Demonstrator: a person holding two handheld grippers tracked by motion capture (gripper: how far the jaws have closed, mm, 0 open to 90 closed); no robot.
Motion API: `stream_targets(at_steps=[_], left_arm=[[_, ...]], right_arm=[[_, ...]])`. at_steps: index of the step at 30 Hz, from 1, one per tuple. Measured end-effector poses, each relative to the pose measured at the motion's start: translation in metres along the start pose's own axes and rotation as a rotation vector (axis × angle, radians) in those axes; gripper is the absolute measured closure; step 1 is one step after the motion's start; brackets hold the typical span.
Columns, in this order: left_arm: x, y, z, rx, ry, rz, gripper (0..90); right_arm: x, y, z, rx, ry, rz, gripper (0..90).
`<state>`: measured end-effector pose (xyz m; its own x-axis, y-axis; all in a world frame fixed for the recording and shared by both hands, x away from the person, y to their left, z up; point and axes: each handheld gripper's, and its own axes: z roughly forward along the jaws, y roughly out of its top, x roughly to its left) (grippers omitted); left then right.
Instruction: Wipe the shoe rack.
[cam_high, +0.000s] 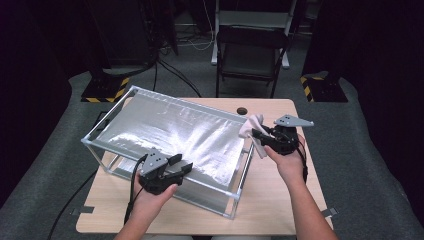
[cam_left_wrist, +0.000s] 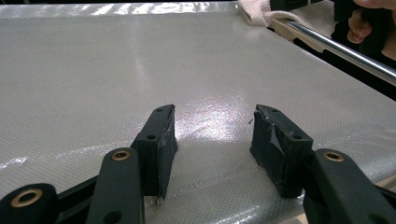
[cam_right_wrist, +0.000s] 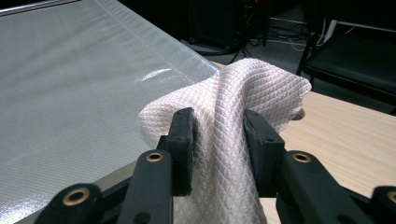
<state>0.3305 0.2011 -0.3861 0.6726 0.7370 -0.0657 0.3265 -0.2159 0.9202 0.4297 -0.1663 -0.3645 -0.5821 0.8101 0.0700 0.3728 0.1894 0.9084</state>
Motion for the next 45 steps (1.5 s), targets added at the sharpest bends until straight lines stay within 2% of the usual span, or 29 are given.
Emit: stream_targets(at_steps=[2, 5, 12, 16, 19, 22, 26, 29, 31, 35, 40, 41, 45], left_arm=[[0.000, -0.001, 0.000, -0.005, 0.002, 0.003, 48.9], [0.000, -0.001, 0.001, -0.010, 0.007, 0.002, 49.0], [0.000, -0.001, 0.000, -0.008, 0.007, 0.002, 49.0], [0.000, -0.001, 0.000, -0.010, 0.007, -0.001, 49.1], [0.000, -0.001, 0.000, -0.008, 0.007, 0.000, 49.0], [0.001, -0.001, 0.000, -0.008, 0.010, 0.001, 49.1], [0.001, -0.001, 0.001, -0.008, 0.004, -0.008, 49.1], [0.001, -0.001, 0.001, -0.009, 0.005, -0.004, 49.1], [0.001, -0.001, 0.001, -0.011, 0.008, -0.006, 49.1], [0.002, 0.000, 0.002, -0.009, 0.011, -0.001, 49.1], [0.001, -0.001, 0.001, -0.010, 0.015, -0.003, 49.2], [0.001, -0.001, 0.002, -0.009, 0.015, -0.002, 49.2], [0.000, -0.001, 0.002, -0.012, 0.020, 0.000, 49.2]], right_arm=[[0.005, -0.002, -0.001, -0.006, -0.025, -0.008, 67.7], [0.013, -0.006, -0.006, -0.015, -0.028, -0.019, 67.8], [0.048, -0.023, -0.031, -0.038, 0.018, -0.046, 67.6], [0.067, -0.031, -0.046, -0.029, 0.056, -0.061, 67.1], [0.076, -0.032, -0.049, -0.025, 0.045, -0.086, 67.2], [0.071, -0.028, -0.047, 0.000, 0.068, -0.091, 67.1], [0.061, -0.023, -0.038, -0.006, 0.042, -0.096, 66.9], [0.045, -0.019, -0.028, -0.010, 0.022, -0.075, 66.4], [0.036, -0.014, -0.021, -0.002, 0.011, -0.036, 65.5], [0.027, -0.008, -0.011, 0.008, -0.009, -0.022, 64.3], [0.035, -0.011, -0.015, 0.003, -0.018, -0.015, 65.0], [0.039, -0.013, -0.018, 0.002, -0.013, -0.010, 65.0], [0.060, -0.025, -0.034, -0.020, 0.019, -0.041, 64.8]])
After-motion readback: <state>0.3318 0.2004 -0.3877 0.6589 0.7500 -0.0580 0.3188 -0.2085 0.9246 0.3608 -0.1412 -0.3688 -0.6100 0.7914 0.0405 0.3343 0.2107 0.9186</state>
